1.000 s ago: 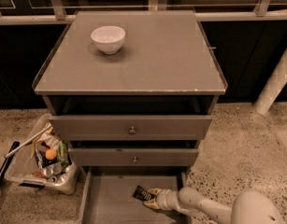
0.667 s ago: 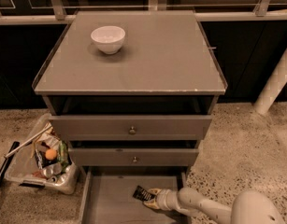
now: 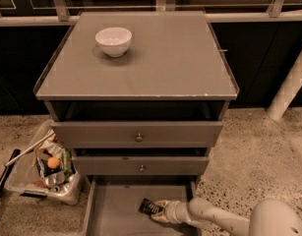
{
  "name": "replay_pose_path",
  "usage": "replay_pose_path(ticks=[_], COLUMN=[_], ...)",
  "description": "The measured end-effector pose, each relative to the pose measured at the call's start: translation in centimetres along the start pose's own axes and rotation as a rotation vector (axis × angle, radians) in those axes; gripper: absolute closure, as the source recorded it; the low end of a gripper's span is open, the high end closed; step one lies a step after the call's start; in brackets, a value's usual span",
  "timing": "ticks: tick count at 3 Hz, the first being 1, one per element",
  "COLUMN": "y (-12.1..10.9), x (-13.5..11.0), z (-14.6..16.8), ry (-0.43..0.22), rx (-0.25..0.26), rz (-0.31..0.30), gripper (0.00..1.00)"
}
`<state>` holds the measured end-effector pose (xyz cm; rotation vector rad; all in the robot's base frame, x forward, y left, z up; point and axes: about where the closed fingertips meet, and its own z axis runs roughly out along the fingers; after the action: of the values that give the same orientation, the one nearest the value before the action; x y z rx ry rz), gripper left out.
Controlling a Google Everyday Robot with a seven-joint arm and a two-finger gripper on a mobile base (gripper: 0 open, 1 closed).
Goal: Pick rxbar chocolate from bottom drawer and place on counter
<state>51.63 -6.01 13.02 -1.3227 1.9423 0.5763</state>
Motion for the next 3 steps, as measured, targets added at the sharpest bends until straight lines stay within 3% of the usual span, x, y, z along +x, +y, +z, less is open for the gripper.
replay_pose_path(ticks=[3], y=[0.9], x=[-3.4], z=[-3.9], ry=[-0.031], rx=[-0.003], rz=[-0.052], gripper=[1.0])
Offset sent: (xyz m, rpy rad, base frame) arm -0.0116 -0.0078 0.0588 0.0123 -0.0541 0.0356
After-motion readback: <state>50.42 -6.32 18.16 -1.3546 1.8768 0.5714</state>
